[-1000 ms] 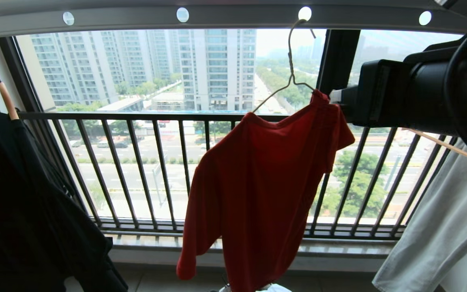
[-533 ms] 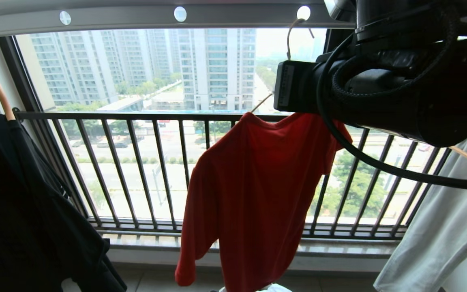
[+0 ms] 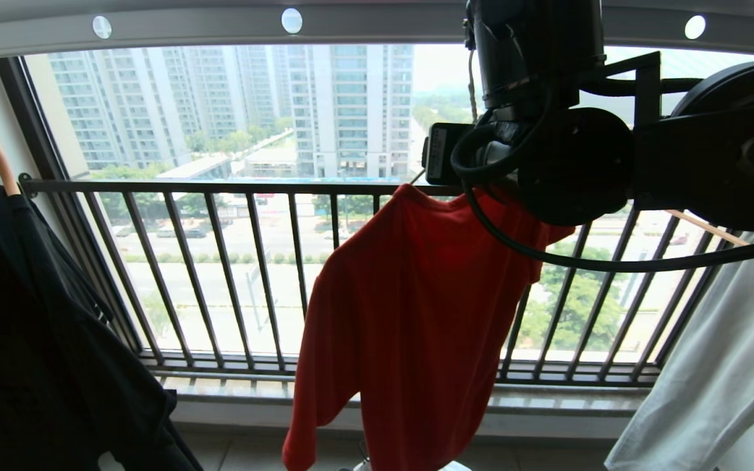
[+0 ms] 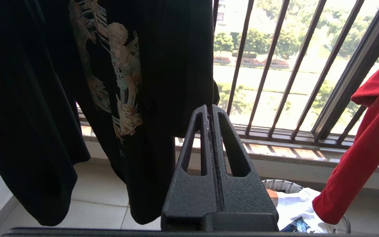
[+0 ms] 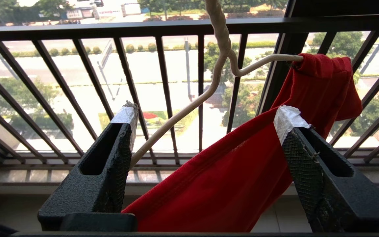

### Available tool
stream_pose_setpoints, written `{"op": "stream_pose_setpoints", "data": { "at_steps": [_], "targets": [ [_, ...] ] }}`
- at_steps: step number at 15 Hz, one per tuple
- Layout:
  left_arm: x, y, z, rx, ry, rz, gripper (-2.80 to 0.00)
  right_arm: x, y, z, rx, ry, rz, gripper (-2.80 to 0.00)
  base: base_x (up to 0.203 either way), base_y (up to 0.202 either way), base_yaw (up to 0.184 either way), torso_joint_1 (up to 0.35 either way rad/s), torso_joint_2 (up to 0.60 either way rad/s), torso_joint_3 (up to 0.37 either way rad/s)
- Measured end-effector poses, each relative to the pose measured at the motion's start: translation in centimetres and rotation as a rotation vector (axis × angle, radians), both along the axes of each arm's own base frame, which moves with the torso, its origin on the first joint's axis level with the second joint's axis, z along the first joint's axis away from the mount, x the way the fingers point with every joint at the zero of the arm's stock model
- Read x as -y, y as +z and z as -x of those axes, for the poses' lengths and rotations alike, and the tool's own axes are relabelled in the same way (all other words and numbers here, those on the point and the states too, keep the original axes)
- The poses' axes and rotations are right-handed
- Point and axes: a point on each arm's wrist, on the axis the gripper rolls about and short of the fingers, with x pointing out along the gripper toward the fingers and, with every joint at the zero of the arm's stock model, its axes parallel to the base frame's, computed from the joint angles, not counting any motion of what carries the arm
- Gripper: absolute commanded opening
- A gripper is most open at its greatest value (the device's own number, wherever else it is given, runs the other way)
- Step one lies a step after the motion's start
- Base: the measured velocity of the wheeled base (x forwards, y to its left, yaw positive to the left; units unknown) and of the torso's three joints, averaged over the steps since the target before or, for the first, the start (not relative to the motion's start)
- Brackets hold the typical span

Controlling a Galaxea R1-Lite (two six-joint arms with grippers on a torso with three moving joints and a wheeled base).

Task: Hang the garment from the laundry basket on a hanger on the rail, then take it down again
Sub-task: Take the clothes off the clothes rack

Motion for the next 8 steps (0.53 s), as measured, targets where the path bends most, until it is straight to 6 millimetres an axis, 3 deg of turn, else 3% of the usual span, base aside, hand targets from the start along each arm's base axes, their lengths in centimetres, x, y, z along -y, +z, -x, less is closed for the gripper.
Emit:
{"op": "stream_pose_setpoints", "data": {
  "at_steps": [3, 8],
  "targets": [
    [0.0, 0.0, 0.0, 0.000, 0.000, 0.000, -2.80, 0.3, -0.2, -0.5, -0.005, -0.019, 0.006, 0.00, 0.000, 0.000, 0.000, 0.000, 0.00, 0.000],
    [0.0, 0.0, 0.0, 0.000, 0.000, 0.000, -2.80, 1.5, 0.2, 0.3, -0.008, -0.026, 0.010, 0.00, 0.000, 0.000, 0.000, 0.000, 0.00, 0.000]
  ]
}}
